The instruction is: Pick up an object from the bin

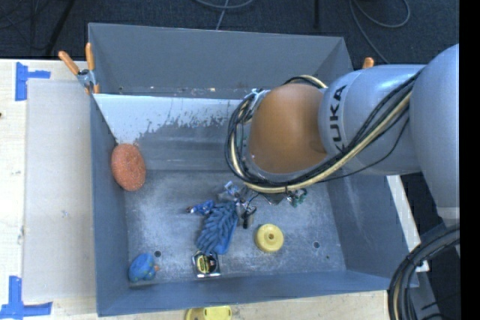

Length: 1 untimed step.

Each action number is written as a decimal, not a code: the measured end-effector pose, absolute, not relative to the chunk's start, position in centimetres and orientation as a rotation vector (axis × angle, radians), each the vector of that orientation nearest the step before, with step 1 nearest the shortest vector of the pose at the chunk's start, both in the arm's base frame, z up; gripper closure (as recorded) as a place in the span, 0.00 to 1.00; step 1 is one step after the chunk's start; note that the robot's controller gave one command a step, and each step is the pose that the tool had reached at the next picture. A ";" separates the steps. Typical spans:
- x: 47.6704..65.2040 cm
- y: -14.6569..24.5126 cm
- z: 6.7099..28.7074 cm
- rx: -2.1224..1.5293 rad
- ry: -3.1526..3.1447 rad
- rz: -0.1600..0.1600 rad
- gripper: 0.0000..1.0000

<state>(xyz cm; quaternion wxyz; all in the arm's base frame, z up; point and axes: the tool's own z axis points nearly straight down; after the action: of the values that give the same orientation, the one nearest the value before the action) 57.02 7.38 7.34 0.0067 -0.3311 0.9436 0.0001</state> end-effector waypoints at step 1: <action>57.0 7.4 7.3 -1.034 2.952 0.001 1.00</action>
Offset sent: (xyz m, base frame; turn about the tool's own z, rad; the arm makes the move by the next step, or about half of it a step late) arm 0.0139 0.0193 0.1511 0.0141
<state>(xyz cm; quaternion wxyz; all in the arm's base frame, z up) 57.02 7.38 7.34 0.0066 -0.3306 0.9438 0.0002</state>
